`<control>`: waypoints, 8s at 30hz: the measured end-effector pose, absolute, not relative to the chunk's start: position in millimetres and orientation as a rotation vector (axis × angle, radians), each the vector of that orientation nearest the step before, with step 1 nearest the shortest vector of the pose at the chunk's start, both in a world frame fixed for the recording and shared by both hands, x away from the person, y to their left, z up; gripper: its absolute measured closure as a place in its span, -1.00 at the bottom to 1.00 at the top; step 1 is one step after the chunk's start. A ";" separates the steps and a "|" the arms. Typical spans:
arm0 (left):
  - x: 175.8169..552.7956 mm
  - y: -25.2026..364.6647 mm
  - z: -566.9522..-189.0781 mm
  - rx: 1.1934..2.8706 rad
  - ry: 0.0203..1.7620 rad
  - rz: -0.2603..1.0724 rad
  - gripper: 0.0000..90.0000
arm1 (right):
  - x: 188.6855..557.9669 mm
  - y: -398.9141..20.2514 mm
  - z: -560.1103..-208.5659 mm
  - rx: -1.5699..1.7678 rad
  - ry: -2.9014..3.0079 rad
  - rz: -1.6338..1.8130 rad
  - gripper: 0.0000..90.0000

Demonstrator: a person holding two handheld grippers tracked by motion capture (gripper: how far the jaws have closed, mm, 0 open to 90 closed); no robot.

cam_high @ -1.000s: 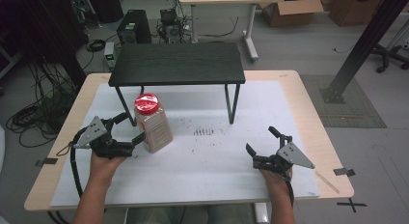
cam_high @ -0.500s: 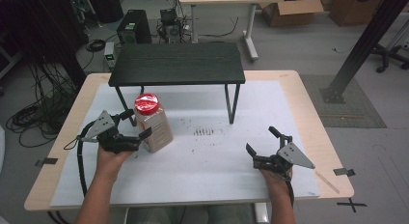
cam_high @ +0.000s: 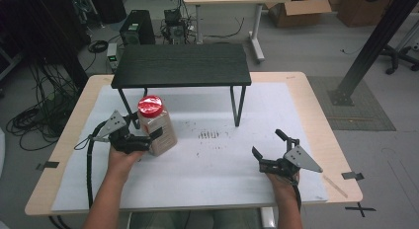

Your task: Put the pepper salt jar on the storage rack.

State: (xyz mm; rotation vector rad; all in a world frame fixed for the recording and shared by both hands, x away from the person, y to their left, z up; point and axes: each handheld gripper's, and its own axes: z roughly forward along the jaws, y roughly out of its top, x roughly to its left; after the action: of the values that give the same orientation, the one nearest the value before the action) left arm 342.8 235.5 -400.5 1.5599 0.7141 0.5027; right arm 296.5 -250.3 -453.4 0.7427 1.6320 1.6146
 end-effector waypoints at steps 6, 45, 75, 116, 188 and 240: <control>348.3 231.7 -406.4 1.570 0.716 0.495 -0.99 | 296.6 -250.3 -453.4 0.743 1.633 1.615 -1.00; 355.3 229.6 -422.6 1.570 0.656 0.549 -0.47 | 296.5 -250.0 -453.3 0.745 1.634 1.611 -1.00; 337.9 240.4 -390.1 1.537 0.599 0.527 -0.43 | 296.3 -249.8 -453.4 0.743 1.635 1.609 -1.00; 339.9 238.9 -242.3 1.528 0.410 0.363 -0.43 | 296.0 -250.3 -453.4 0.742 1.629 1.615 -1.00; 470.4 226.3 -212.9 1.497 0.636 0.564 -0.45 | 296.0 -251.5 -453.5 0.746 1.617 1.625 -1.00; 451.9 232.5 -211.8 1.525 0.757 0.581 -0.99 | 295.5 -251.3 -453.6 0.743 1.613 1.623 -1.00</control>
State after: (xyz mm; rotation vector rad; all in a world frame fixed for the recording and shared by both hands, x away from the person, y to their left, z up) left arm 451.9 232.5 -211.8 1.5248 0.7566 0.5807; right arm 295.5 -251.3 -453.6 0.7431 1.6134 1.6226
